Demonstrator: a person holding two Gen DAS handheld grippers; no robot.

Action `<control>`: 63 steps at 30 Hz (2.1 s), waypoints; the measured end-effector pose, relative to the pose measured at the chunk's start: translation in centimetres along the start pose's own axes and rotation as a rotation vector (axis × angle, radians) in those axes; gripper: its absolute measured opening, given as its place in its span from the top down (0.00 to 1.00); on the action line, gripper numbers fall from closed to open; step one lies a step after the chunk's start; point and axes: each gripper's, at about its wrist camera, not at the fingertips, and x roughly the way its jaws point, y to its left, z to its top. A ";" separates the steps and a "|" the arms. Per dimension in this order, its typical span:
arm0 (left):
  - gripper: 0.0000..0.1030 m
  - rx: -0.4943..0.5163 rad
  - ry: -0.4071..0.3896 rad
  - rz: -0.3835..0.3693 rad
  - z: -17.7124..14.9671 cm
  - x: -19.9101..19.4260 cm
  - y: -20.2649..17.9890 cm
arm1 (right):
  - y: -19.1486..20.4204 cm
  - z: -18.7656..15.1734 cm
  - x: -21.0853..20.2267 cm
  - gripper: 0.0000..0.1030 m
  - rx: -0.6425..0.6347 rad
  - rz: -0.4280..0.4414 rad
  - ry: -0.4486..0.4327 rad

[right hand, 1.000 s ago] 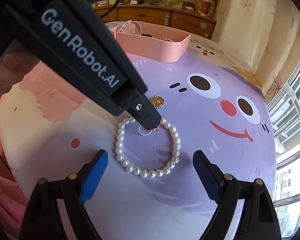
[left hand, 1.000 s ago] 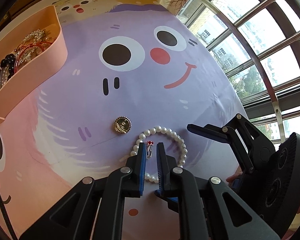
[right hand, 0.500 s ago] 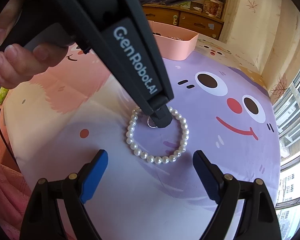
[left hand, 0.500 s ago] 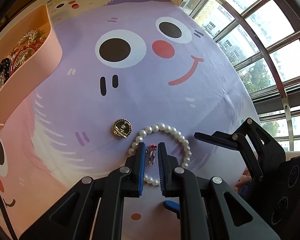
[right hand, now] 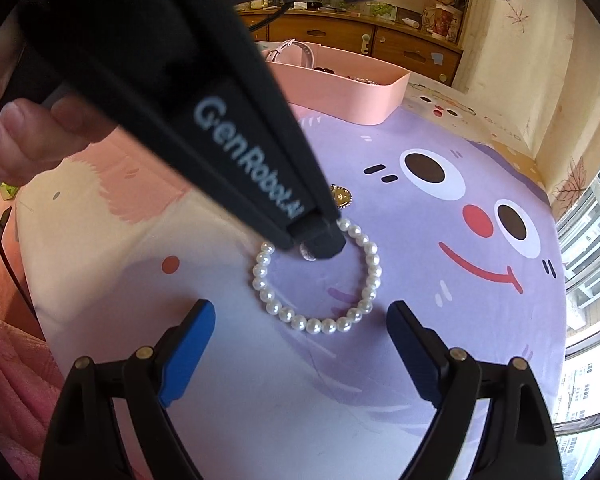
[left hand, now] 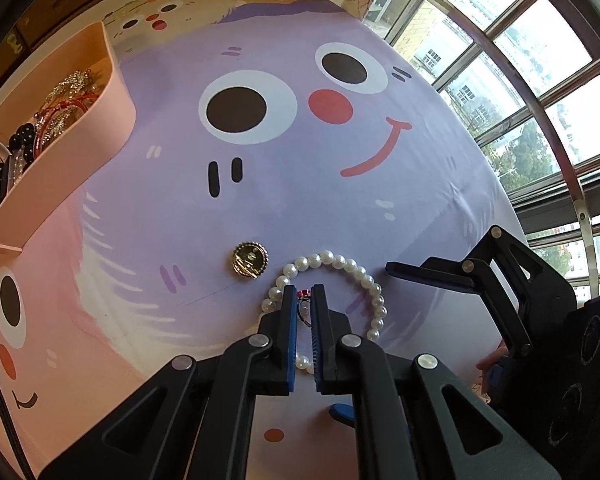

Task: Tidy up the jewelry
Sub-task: 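Carry the held silver ring over to the pink tray with the left gripper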

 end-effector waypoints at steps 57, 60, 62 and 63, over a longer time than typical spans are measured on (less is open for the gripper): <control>0.96 -0.233 -0.286 -0.051 -6.7 -11.1 15.9 | 4.0 7.1 2.3 1.00 0.341 0.045 0.178; 0.96 -0.261 -0.288 -0.036 -7.1 -11.3 16.5 | 4.3 7.4 2.6 1.00 0.323 0.037 0.197; 0.96 -0.280 -0.293 -0.038 -7.3 -11.6 16.9 | 4.6 7.8 2.7 1.00 0.295 0.030 0.207; 0.96 -0.287 -0.299 -0.041 -7.3 -11.8 17.0 | 4.7 7.9 2.8 1.00 0.277 0.021 0.215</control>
